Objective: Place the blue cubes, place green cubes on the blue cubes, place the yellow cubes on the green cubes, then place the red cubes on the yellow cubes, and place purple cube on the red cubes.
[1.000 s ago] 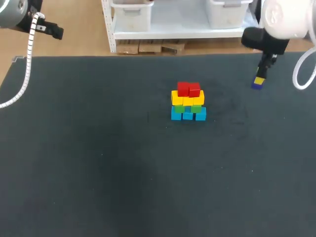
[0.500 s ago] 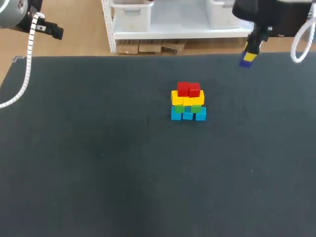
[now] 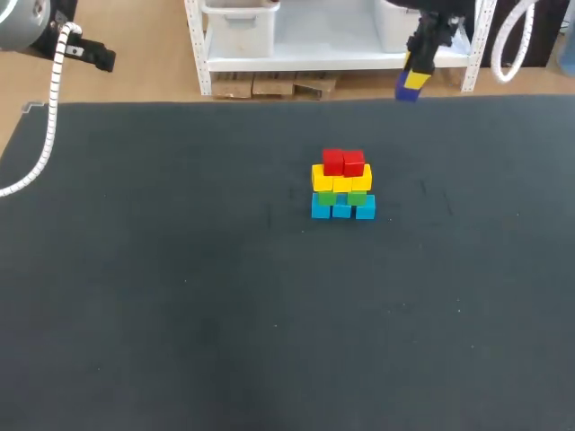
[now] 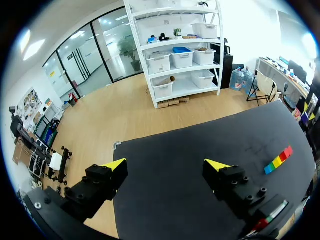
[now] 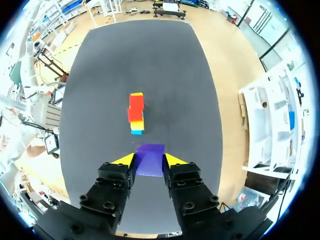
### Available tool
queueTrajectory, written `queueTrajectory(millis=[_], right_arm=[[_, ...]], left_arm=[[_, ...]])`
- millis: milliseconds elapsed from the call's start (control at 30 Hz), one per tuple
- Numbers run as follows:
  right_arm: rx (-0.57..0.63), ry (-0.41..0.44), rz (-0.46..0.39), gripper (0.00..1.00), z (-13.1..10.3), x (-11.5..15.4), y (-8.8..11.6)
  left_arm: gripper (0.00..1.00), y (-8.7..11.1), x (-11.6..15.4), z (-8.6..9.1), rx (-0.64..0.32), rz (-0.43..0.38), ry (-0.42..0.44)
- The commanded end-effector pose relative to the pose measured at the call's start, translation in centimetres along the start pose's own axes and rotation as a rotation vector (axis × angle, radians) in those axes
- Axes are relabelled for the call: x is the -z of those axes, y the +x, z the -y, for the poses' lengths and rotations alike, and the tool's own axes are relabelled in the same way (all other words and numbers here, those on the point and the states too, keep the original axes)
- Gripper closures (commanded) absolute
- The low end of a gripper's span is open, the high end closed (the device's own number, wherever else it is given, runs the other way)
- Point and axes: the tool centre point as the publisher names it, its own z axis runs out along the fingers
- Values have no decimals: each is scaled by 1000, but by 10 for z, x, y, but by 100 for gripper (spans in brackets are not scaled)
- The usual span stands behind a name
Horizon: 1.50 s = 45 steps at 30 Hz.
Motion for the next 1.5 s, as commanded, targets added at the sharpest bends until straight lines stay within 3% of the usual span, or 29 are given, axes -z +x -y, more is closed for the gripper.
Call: queueTrajectory(millis=[33,433,1000,1500], right_arm=[[8,-9,0,100,-13,0,-11],[46,-96,-51,100,-37,-26,-36],[63,-207,-56,100,-36,-56,-62],[63,-301,-60,100,-22,-76,-65]], left_arm=[[0,0,0,-1,0,1,3],[0,0,0,-1,0,1,3],[0,0,0,-1,0,1,3],[0,0,0,-1,0,1,3]])
